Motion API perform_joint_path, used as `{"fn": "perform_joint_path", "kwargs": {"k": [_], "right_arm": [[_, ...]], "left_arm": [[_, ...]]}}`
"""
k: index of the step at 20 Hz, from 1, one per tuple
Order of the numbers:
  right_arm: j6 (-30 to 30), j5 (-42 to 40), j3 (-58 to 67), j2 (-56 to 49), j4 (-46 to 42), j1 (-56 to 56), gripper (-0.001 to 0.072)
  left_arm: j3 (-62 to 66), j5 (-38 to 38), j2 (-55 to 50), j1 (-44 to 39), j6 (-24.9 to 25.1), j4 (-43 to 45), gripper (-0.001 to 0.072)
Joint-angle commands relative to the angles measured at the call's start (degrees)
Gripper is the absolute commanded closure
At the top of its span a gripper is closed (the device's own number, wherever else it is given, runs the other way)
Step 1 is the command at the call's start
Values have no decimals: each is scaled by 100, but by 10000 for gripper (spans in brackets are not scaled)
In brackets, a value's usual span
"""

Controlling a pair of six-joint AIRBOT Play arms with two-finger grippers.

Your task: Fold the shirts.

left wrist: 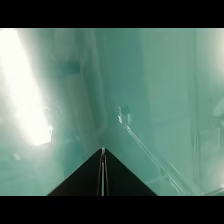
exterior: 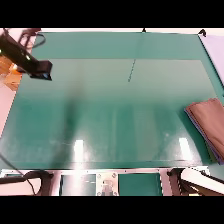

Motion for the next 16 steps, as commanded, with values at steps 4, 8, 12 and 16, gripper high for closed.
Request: {"fn": "perform_joint_path", "kwargs": {"k": [4, 8, 12, 16], "right_arm": [[-428, -918, -2817, 1875, -155, 2551, 699], [-411, -1558, -4109, 2695, 39, 3484, 697], [-374, -1257, -4151, 2721, 166, 3873, 697], [-374, -1255, -4151, 2721, 164, 3886, 697]], "left_arm": [[-3453, 1010, 2149, -691, -566, -175, 684], [-4301, 1102, 2673, -691, -595, -201, 682], [-4299, 1141, 2673, -691, -595, -216, 682], [-4299, 1141, 2673, -691, -597, -221, 682]]}}
